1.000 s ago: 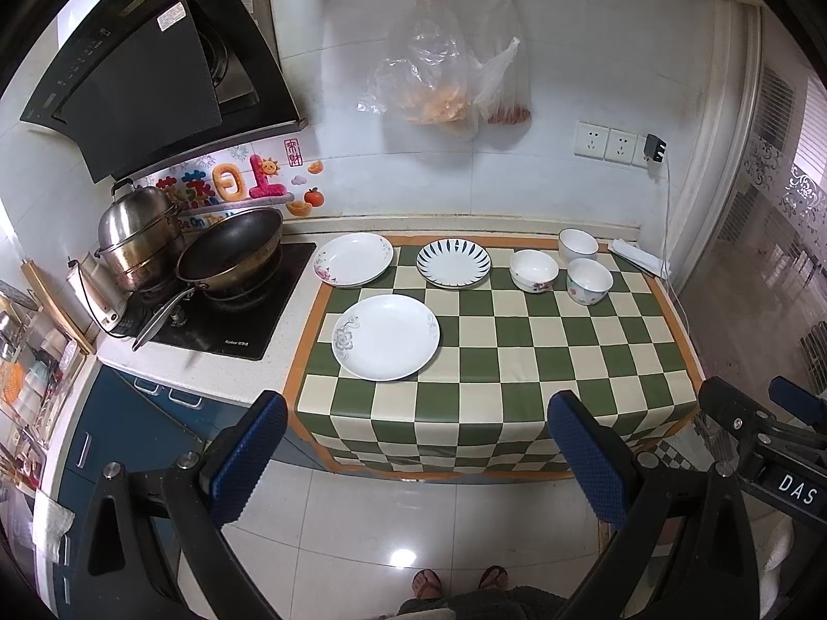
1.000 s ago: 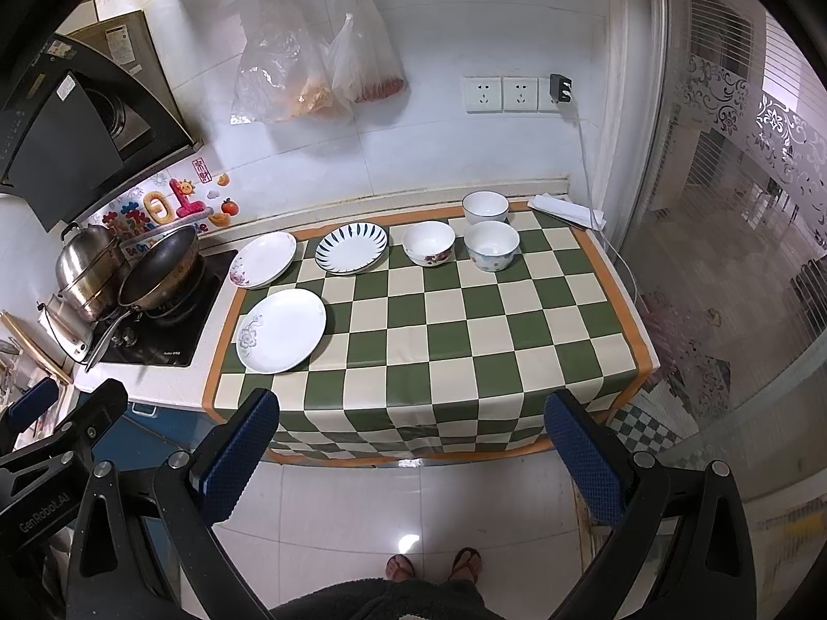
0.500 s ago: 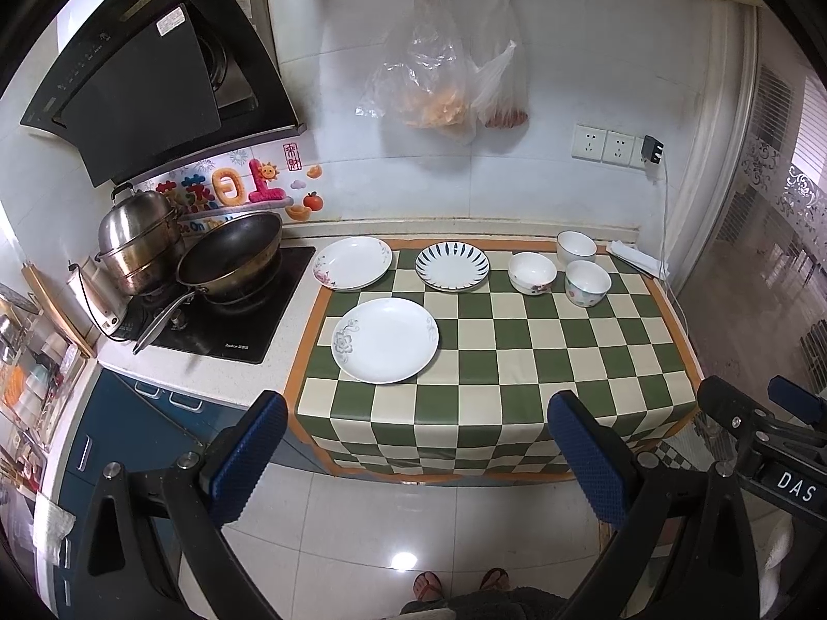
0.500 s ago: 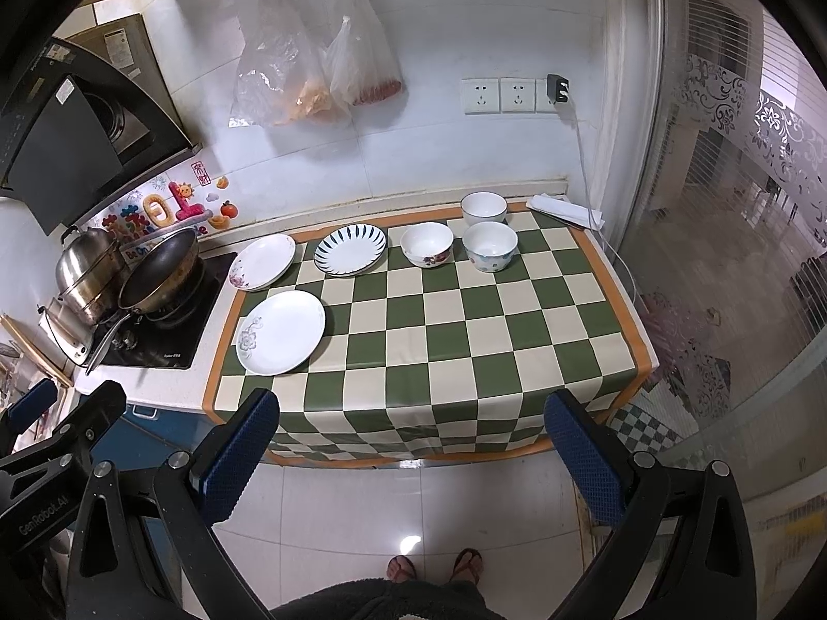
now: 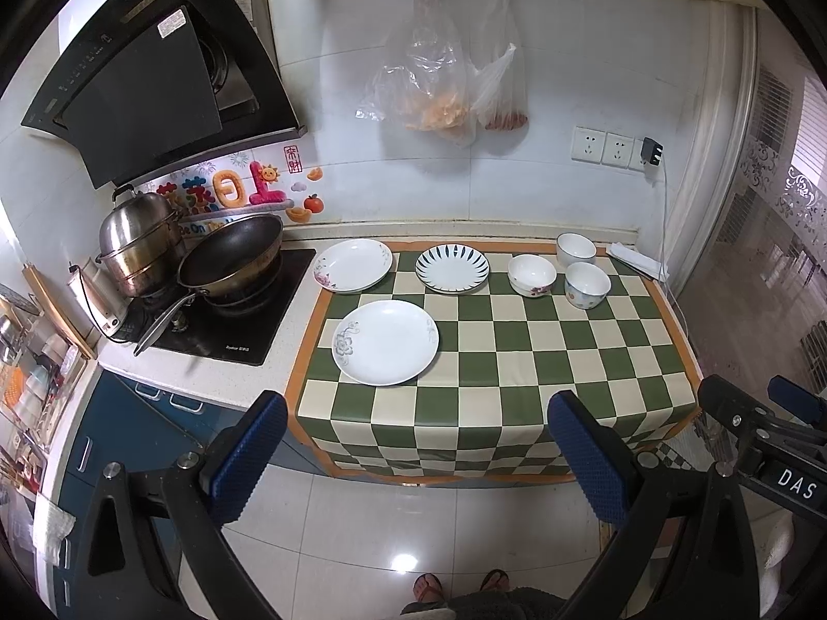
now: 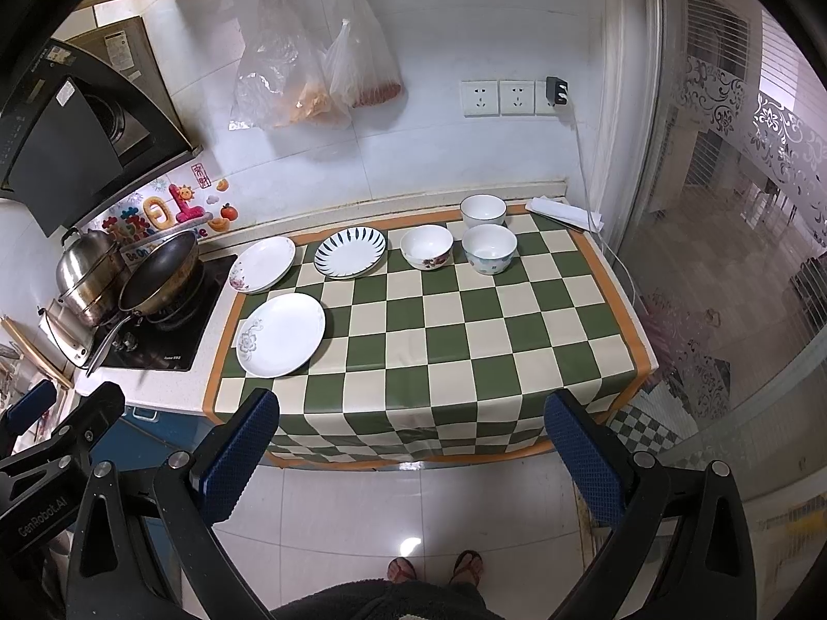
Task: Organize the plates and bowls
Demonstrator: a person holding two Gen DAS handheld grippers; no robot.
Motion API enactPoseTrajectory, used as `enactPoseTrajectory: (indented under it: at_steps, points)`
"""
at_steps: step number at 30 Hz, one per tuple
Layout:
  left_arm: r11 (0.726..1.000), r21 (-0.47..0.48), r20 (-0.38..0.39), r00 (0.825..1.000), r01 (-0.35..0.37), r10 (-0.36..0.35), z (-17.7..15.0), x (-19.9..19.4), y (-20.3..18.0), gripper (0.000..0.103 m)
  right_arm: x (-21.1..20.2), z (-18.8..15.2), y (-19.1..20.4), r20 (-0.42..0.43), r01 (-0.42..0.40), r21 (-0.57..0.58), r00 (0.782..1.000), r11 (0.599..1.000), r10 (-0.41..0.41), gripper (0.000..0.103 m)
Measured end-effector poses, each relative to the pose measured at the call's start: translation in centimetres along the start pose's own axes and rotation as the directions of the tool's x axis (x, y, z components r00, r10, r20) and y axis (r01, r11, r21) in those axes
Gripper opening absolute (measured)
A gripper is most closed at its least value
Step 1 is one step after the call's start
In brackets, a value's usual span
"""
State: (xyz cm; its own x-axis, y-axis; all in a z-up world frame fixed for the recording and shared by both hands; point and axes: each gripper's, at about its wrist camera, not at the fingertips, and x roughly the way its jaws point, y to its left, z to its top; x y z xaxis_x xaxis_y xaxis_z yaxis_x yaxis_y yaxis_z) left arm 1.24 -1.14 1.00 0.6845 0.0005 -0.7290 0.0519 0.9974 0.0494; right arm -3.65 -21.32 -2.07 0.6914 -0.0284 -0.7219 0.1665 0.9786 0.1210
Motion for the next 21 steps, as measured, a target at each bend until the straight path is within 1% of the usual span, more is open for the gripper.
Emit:
enactPoseTrajectory:
  at_steps: [4, 21]
  points:
    - [1.000, 0.001, 0.003, 1.000, -0.001, 0.001, 0.61, -0.16, -0.04, 0.103, -0.12, -0.06, 0.06, 0.005, 0.000, 0.002, 1.000, 1.000, 0.000, 0.103]
    - [1.000, -0.001, 0.004, 1.000, 0.000, 0.000, 0.40, -0.26, -0.02, 0.103, -0.60, -0.01, 0.22, 0.011, -0.005, 0.002, 1.000, 1.000, 0.005, 0.103]
